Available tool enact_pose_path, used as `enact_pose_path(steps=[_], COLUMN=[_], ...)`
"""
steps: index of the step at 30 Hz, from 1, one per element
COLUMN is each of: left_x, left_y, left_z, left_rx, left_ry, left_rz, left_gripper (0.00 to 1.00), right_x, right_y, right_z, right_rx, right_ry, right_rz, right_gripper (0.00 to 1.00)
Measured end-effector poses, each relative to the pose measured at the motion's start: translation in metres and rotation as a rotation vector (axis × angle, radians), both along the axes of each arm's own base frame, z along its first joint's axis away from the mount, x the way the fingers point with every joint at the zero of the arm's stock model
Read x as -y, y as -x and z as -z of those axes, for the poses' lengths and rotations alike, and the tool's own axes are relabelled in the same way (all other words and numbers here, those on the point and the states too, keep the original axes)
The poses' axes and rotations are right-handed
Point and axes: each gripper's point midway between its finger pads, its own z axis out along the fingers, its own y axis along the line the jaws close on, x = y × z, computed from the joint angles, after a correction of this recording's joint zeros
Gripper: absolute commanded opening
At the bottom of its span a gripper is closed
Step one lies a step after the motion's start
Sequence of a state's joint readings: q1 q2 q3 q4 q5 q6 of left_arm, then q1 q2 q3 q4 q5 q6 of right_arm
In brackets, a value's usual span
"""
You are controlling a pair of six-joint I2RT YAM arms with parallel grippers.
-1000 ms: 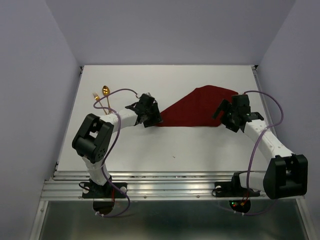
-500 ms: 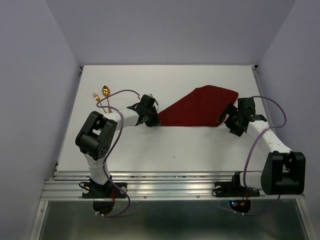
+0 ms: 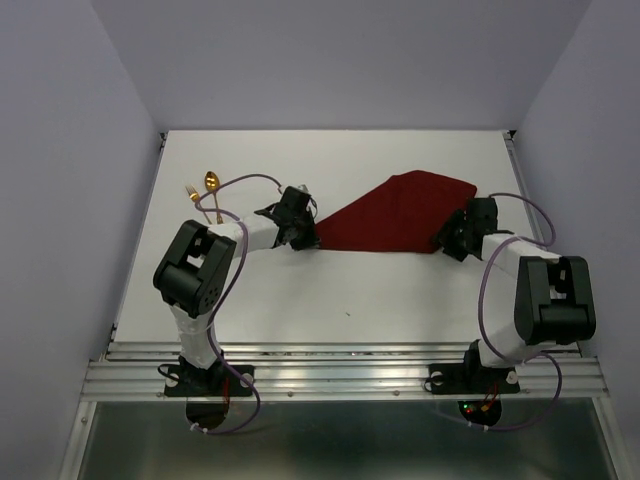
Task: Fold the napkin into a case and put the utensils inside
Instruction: Pick up the crumpled napkin from the center of the board, then flatten out the crumpled napkin at the center of the board.
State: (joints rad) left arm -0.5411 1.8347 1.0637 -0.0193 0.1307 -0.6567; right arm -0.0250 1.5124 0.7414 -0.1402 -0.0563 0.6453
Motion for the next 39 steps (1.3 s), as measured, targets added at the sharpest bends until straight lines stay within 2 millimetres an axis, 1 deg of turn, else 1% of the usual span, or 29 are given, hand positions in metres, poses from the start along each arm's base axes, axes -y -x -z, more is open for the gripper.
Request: enact_pose_path(steps=[1,3,4,7,9,11,13,14,15,16,17,18,19,20,22,23,24,25,26,27,29,30,32,33,34,36,37,38,39], left_x=[0.0,0.001,0.001,0.001,0.003,0.002,0.001,-0.001,0.0,-0.002,-0.006,-0.009,-0.014,-0.017,-0.025,-0.028,-0.031,-0.033,-0.036,-0.039,-0.044,-0.046,-0.052,-0.054,-0.056,-0.065,-0.072,-0.076,-0.08], left_y=[0.0,-0.002,-0.004,-0.012,-0.02,-0.034,-0.058,-0.077,-0.093,-0.114,-0.127,-0.138,-0.15,-0.154,-0.156,-0.153,-0.144,-0.138,-0.125,-0.115,-0.075,-0.067,-0.035,-0.021,-0.013,0.011,0.027,0.04,0.048], left_z=[0.0,-0.003,-0.006,-0.015,-0.027,-0.047,-0.08,-0.106,-0.13,-0.162,-0.192,-0.218,-0.259,-0.282,-0.349,-0.37,-0.391,-0.396,-0.401,-0.398,-0.378,-0.37,-0.321,-0.295,-0.275,-0.215,-0.171,-0.14,-0.119], left_rx=[0.002,0.008,0.014,0.033,0.052,0.083,0.146,0.189,0.244,0.315,0.368,0.418,0.5,0.542,0.659,0.703,0.742,0.747,0.765,0.758,0.708,0.703,0.612,0.578,0.546,0.452,0.359,0.286,0.237], left_ry=[-0.002,-0.006,-0.008,-0.016,-0.014,-0.016,-0.019,-0.017,-0.006,0.015,0.03,0.046,0.077,0.093,0.14,0.155,0.171,0.174,0.183,0.185,0.188,0.188,0.181,0.184,0.178,0.159,0.139,0.122,0.111], left_rz=[0.004,0.012,0.016,0.028,0.041,0.048,0.043,0.033,0.025,0.008,-0.004,-0.013,-0.02,-0.022,-0.024,-0.021,-0.011,-0.006,0.003,0.012,0.046,0.051,0.072,0.081,0.081,0.07,0.059,0.049,0.041], left_gripper=[0.0,0.0,0.0,0.0,0.0,0.0,0.0,0.0,0.0,0.0,0.0,0.0,0.0,0.0,0.0,0.0,0.0,0.0,0.0,0.0,0.0,0.0,0.0,0.0,0.0,0.0,0.0,0.0,0.0], right_x=[0.0,0.0,-0.001,-0.001,0.0,0.0,0.002,0.002,0.002,0.002,0.001,-0.001,-0.003,-0.006,-0.012,-0.015,-0.018,-0.021,-0.022,-0.023,-0.025,-0.027,-0.03,-0.032,-0.032,-0.028,-0.027,-0.025,-0.022], right_y=[-0.004,-0.006,-0.007,-0.013,-0.025,-0.043,-0.078,-0.102,-0.117,-0.134,-0.148,-0.16,-0.168,-0.176,-0.177,-0.173,-0.165,-0.155,-0.142,-0.126,-0.097,-0.081,-0.053,-0.034,-0.026,-0.007,0.002,0.005,0.012], right_z=[0.001,0.005,0.006,0.002,-0.008,-0.024,-0.058,-0.087,-0.11,-0.141,-0.172,-0.199,-0.23,-0.268,-0.316,-0.339,-0.356,-0.366,-0.373,-0.378,-0.371,-0.364,-0.34,-0.314,-0.297,-0.25,-0.215,-0.201,-0.17], right_rx=[0.01,0.008,0.008,0.019,0.048,0.075,0.151,0.221,0.276,0.335,0.396,0.453,0.514,0.589,0.687,0.733,0.766,0.783,0.795,0.806,0.784,0.768,0.727,0.666,0.633,0.524,0.438,0.399,0.308], right_ry=[-0.001,-0.007,-0.01,-0.016,-0.016,-0.013,-0.01,-0.011,-0.011,-0.012,-0.015,-0.018,-0.021,-0.024,-0.024,-0.025,-0.025,-0.026,-0.021,-0.016,-0.013,-0.011,-0.013,-0.02,-0.02,-0.022,-0.028,-0.029,-0.03], right_rz=[0.001,0.009,0.01,0.016,0.018,0.019,0.02,0.017,0.016,0.012,0.005,-0.005,-0.02,-0.038,-0.07,-0.09,-0.107,-0.122,-0.135,-0.144,-0.161,-0.172,-0.195,-0.204,-0.201,-0.184,-0.175,-0.165,-0.154], right_gripper=[0.42,0.31,0.18,0.01,0.01,0.01,0.01,0.01,0.01,0.01,0.01,0.01,0.03,0.03,0.04,0.04,0.04,0.04,0.04,0.04,0.06,0.08,0.12,0.2,0.24,0.35,0.41,0.44,0.44])
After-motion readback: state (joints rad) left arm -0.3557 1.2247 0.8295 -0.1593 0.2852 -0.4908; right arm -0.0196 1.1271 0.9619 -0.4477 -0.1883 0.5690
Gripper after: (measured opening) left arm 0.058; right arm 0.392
